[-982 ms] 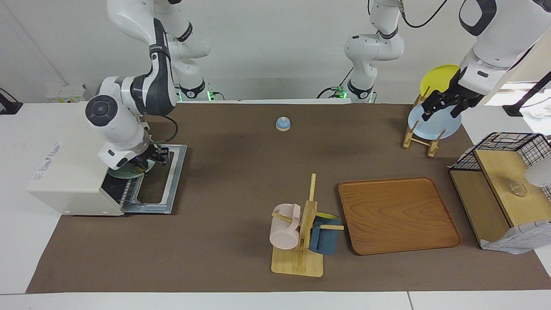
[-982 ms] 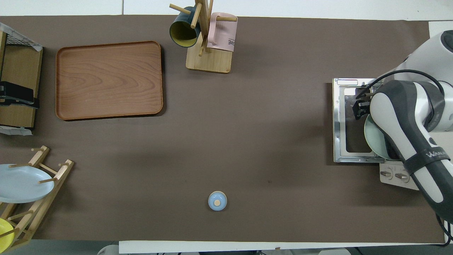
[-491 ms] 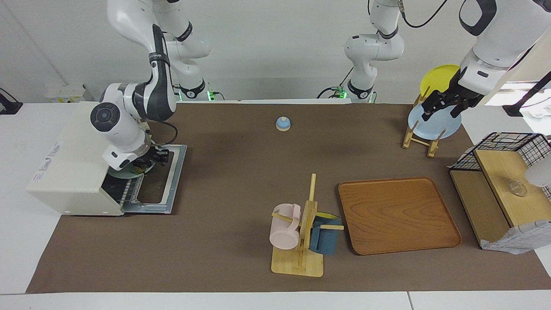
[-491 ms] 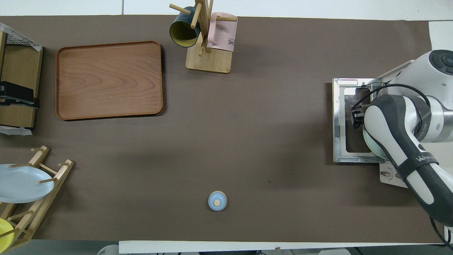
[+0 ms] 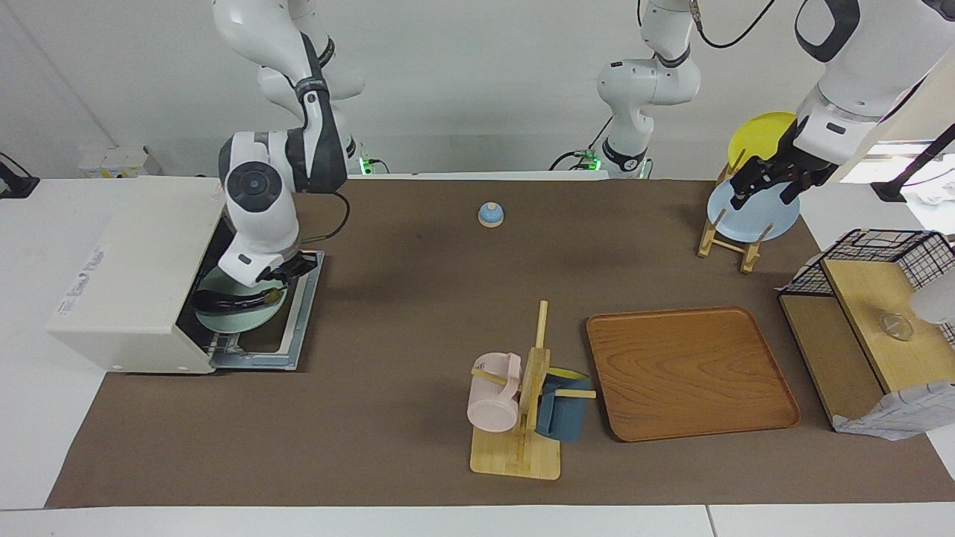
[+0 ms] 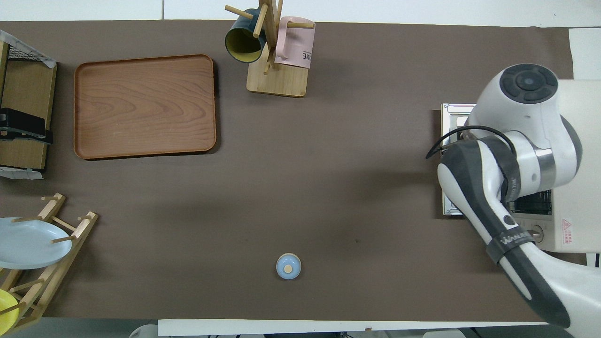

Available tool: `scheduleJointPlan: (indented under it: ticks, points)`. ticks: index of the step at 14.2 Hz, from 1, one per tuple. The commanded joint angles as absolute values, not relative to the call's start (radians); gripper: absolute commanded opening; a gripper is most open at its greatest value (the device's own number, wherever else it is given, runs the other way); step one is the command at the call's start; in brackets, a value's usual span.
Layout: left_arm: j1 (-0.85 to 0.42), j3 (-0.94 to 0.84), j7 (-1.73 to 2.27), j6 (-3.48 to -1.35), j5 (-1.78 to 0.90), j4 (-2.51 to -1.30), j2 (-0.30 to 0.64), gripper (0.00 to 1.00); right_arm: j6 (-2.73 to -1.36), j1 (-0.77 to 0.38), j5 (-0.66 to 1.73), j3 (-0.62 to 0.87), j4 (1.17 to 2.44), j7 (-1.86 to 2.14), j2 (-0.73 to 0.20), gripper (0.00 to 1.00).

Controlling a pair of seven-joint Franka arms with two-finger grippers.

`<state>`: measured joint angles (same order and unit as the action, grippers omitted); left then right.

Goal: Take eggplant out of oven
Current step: 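Carry the plate with the eggplant to the table center and set it down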

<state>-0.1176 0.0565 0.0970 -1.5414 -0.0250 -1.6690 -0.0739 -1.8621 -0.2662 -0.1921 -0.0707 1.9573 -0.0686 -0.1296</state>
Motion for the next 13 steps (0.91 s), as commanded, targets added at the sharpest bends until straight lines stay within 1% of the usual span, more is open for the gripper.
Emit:
scheduleJointPlan:
  ticks: [1, 2, 4, 5, 6, 7, 8, 9, 10, 12, 13]
  points:
    - [-0.082, 0.057, 0.094, -1.497, -0.011, -1.687, -0.095, 1.00, -1.767, -0.430, -0.087, -0.067, 1.769, -0.307, -0.245, 0.00]
    - [-0.048, 0.055, 0.095, -1.482, -0.011, -1.687, -0.095, 1.00, -1.737, -0.502, -0.062, -0.066, 1.656, -0.425, -0.329, 0.00]
    - [0.001, 0.055, 0.098, -1.494, -0.011, -1.687, -0.095, 1.00, -1.624, -0.628, -0.045, -0.066, 1.391, -0.622, -0.528, 0.00]
    - [0.012, 0.055, 0.101, -1.496, -0.011, -1.689, -0.095, 1.00, -1.597, -0.674, -0.020, -0.052, 1.268, -0.702, -0.619, 0.00]
    - [0.020, 0.057, 0.115, -1.497, -0.009, -1.707, -0.101, 1.00, -1.601, -0.699, 0.009, -0.035, 1.177, -0.794, -0.694, 0.00]
    - [0.020, 0.055, 0.174, -1.505, -0.006, -1.738, -0.115, 1.00, -1.653, -0.719, 0.012, -0.017, 1.137, -0.883, -0.745, 0.00]
    - [0.009, 0.054, 0.230, -1.535, 0.000, -1.774, -0.133, 1.00, -1.710, -0.741, 0.012, 0.003, 1.135, -0.937, -0.765, 0.00]
    - [0.005, 0.048, 0.257, -1.577, 0.005, -1.834, -0.161, 1.00, -1.753, -0.752, 0.014, 0.006, 1.140, -0.969, -0.779, 0.03]
    - [-0.006, 0.043, 0.261, -1.619, 0.005, -1.906, -0.201, 1.00, -1.781, -0.765, 0.014, 0.006, 1.140, -0.995, -0.791, 0.08]
    - [-0.020, 0.037, 0.264, -1.693, 0.005, -2.017, -0.253, 1.00, -1.783, -0.758, 0.011, 0.006, 1.128, -0.994, -0.792, 0.37]
    - [-0.049, 0.034, 0.267, -1.731, 0.005, -2.064, -0.258, 1.00, -1.766, -0.740, 0.005, 0.005, 1.123, -0.962, -0.776, 0.41]
